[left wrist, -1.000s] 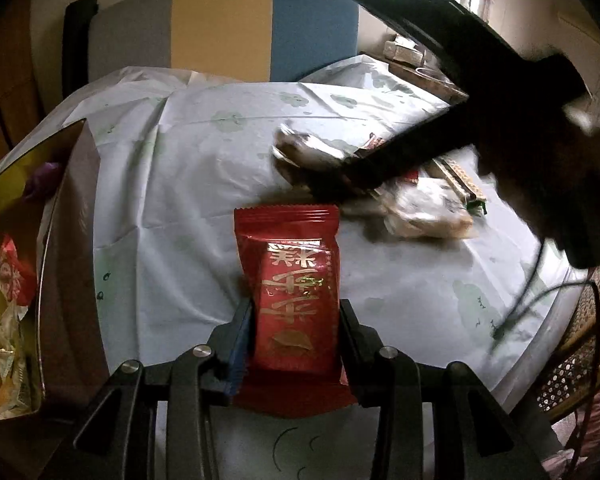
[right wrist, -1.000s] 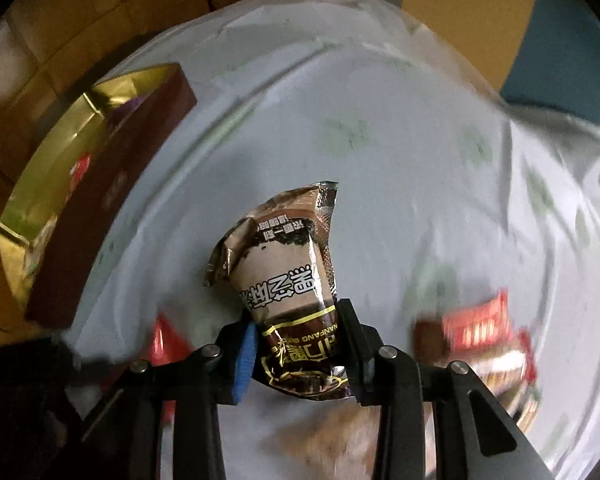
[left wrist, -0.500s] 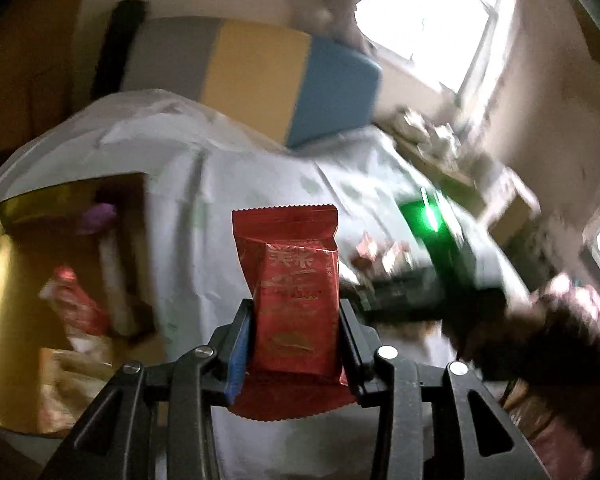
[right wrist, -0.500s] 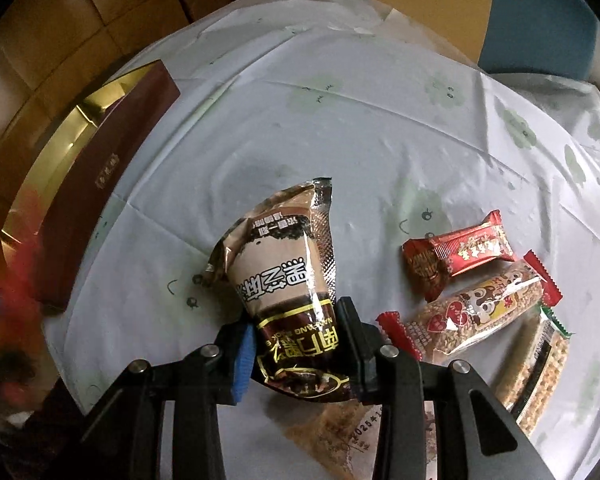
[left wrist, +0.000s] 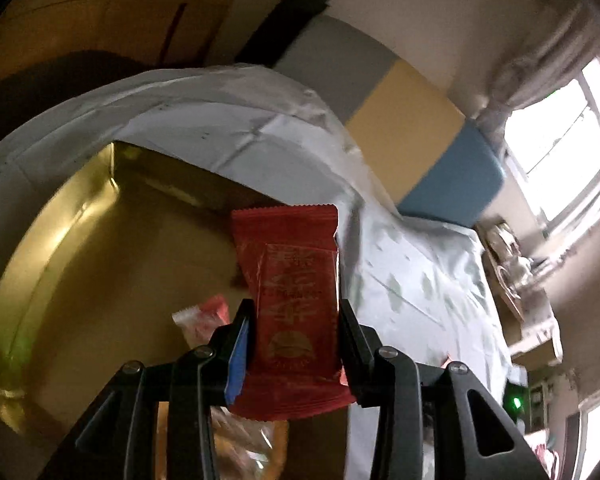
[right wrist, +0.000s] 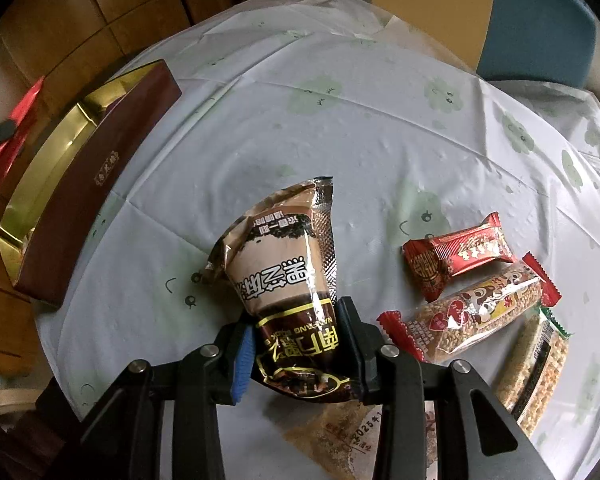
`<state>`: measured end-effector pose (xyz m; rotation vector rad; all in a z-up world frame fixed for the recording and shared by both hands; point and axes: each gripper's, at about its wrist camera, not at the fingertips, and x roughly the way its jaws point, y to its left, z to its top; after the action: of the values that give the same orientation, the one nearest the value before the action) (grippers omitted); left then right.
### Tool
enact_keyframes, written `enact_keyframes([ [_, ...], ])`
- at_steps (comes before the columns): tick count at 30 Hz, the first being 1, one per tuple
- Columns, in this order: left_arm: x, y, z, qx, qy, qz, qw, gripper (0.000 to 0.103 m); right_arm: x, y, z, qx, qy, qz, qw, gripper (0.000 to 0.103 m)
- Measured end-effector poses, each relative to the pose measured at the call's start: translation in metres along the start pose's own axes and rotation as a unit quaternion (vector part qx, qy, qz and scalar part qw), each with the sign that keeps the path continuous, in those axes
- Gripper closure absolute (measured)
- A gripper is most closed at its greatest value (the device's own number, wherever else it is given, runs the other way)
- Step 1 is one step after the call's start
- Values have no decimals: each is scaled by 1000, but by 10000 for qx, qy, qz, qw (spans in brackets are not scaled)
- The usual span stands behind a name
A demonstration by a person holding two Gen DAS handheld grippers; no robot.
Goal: Organize snacks
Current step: 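Carry the red packet into the gold box and open the left tool, then lift the brown-gold packet and carry it toward the gold box with the right tool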
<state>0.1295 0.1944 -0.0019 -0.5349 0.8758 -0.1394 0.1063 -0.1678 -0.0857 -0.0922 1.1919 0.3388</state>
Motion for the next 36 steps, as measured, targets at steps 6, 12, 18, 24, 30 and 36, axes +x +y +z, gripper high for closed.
enact_keyframes([
  [6,33,24,19,-456,224,315,9982,62,0,0,-1,19,-40,-17,10000,63],
  [12,65,34,26,-392,463,619,9962,58,0,0,-2,28,-55,-28,10000,63],
  [18,60,34,18,-260,392,842,9953,52,-1,-1,-2,54,-81,-33,9999,63],
  [24,35,17,0,137,218,1036,9943,52,0,0,-2,52,-98,-75,9999,63],
  [30,15,-3,-26,573,183,1143,9916,52,0,1,-3,40,-126,-121,9998,63],
  [36,5,-16,-49,850,211,1138,9896,52,0,2,-3,23,-178,-192,9997,63],
])
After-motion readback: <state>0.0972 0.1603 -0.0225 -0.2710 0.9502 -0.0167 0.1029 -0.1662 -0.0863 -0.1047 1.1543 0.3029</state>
